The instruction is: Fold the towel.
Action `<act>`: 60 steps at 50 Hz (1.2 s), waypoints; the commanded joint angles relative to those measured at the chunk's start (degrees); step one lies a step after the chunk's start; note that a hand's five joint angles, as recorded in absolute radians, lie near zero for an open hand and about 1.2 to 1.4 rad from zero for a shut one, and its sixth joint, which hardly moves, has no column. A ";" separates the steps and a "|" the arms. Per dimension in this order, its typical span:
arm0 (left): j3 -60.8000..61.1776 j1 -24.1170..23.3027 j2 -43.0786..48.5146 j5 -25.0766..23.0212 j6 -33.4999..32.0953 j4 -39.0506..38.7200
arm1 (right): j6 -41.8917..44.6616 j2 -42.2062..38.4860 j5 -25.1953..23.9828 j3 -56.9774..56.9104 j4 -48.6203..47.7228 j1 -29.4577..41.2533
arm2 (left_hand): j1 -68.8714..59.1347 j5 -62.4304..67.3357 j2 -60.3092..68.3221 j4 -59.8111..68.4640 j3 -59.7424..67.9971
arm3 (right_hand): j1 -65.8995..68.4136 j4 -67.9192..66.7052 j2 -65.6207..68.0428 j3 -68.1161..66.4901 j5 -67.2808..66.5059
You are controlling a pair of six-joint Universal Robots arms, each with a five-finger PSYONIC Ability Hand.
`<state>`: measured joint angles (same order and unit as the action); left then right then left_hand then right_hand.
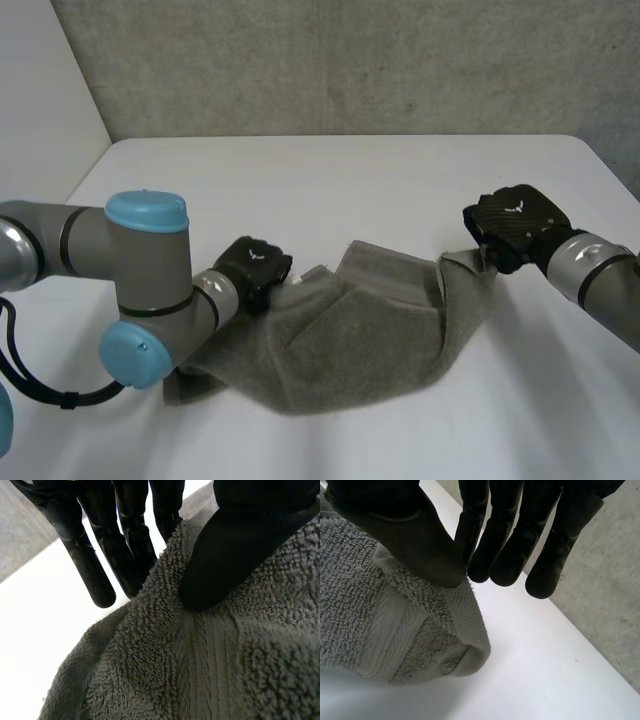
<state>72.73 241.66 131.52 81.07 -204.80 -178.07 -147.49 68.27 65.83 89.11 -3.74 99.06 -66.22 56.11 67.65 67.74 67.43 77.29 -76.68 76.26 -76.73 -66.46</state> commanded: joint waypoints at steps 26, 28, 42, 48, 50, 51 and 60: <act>12.76 5.58 -11.38 10.78 18.38 -11.42 | -9.42 -10.86 0.52 -19.69 3.02 5.53 | -13.78 13.89 12.35 12.26 12.57 | 2.71 -3.32 3.74 -3.27 -3.54; 15.14 5.58 -10.59 10.52 18.38 -11.42 | -6.96 -11.66 0.26 -18.29 3.90 5.44 | -13.78 13.89 12.35 12.26 12.57 | 2.71 -3.32 3.74 -3.27 -3.54; 26.23 6.19 -18.13 10.60 17.42 -11.25 | -0.61 -11.40 0.70 -13.44 4.44 5.27 | -13.78 13.89 12.35 12.26 12.57 | 2.71 -3.32 3.74 -3.27 -3.54; 29.83 6.37 -23.66 10.60 17.50 -11.16 | -0.52 -8.34 0.79 -10.81 5.05 5.27 | -13.78 13.89 12.35 12.26 12.57 | 2.71 -3.32 3.74 -3.27 -3.54; 31.14 6.37 -24.98 10.51 17.42 -11.16 | -0.52 -7.37 0.79 -9.67 5.06 5.00 | -13.78 13.89 12.35 12.26 12.57 | 2.71 -3.32 3.74 -3.27 -3.54; 32.29 6.46 -26.13 10.51 17.42 -11.16 | -0.52 -7.36 0.79 -9.66 5.06 5.00 | -13.78 13.89 12.35 12.26 12.57 | 2.71 -3.32 3.74 -3.27 -3.54; 38.01 6.28 -30.44 10.25 14.60 -10.72 | 0.01 -0.15 -0.79 0.01 4.62 0.43 | 31.78 -31.67 -33.21 -33.30 -32.99 | 2.71 -3.32 3.74 -3.27 -3.54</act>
<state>107.07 248.08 103.62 91.48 -187.67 -189.12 -147.86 63.69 66.12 82.97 1.45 101.84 -48.83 38.56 48.55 48.56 48.62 77.39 -76.68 76.26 -76.73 -66.46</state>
